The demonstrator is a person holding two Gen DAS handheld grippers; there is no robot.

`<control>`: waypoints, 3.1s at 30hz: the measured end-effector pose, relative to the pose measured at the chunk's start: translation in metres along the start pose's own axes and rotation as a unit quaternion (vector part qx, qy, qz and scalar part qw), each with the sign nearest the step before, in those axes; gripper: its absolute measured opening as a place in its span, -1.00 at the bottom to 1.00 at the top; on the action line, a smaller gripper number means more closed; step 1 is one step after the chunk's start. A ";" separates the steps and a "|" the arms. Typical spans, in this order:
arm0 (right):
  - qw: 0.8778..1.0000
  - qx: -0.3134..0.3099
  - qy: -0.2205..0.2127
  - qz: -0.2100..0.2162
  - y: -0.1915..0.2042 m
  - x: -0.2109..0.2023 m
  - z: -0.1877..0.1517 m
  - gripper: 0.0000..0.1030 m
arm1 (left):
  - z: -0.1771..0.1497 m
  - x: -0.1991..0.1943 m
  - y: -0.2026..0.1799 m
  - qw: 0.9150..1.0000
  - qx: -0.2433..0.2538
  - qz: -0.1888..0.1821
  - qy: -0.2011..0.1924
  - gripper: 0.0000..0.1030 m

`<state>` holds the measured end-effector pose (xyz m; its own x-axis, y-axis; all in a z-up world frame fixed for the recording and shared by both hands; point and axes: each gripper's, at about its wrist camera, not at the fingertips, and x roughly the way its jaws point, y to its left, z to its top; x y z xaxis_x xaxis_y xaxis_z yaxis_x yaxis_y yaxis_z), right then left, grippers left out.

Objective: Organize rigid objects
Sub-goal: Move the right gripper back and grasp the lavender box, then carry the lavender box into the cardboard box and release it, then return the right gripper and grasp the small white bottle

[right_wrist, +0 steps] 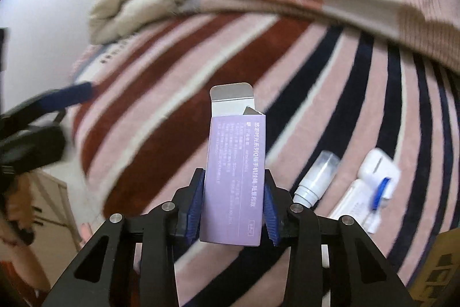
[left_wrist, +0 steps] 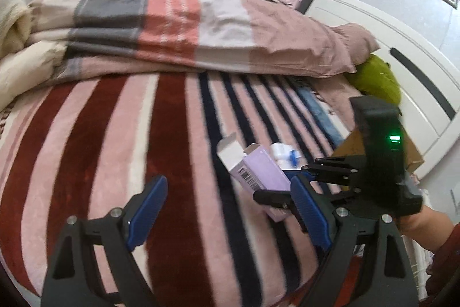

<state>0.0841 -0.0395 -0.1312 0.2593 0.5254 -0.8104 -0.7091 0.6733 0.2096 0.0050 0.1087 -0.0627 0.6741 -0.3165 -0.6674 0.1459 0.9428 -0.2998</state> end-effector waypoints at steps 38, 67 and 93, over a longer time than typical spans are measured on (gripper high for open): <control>0.983 0.107 -0.080 -0.126 -0.155 -0.233 -0.102 0.07 | 0.075 0.116 -0.297 0.967 0.211 -0.130 0.050 0.66; 1.000 0.018 0.011 -0.004 -0.026 -0.030 -0.013 0.07 | 0.003 0.001 -0.008 0.999 0.026 0.032 -0.003 0.66; 0.998 -0.040 -0.055 -0.007 0.010 -0.083 -0.005 -0.58 | 0.020 0.017 -0.072 0.994 0.035 -0.104 0.004 0.57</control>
<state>0.0522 -0.0793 -0.0646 0.3361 0.5732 -0.7473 -0.7539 0.6393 0.1513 0.0211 0.0375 -0.0389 0.6182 -0.5052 -0.6022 0.3309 0.8621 -0.3837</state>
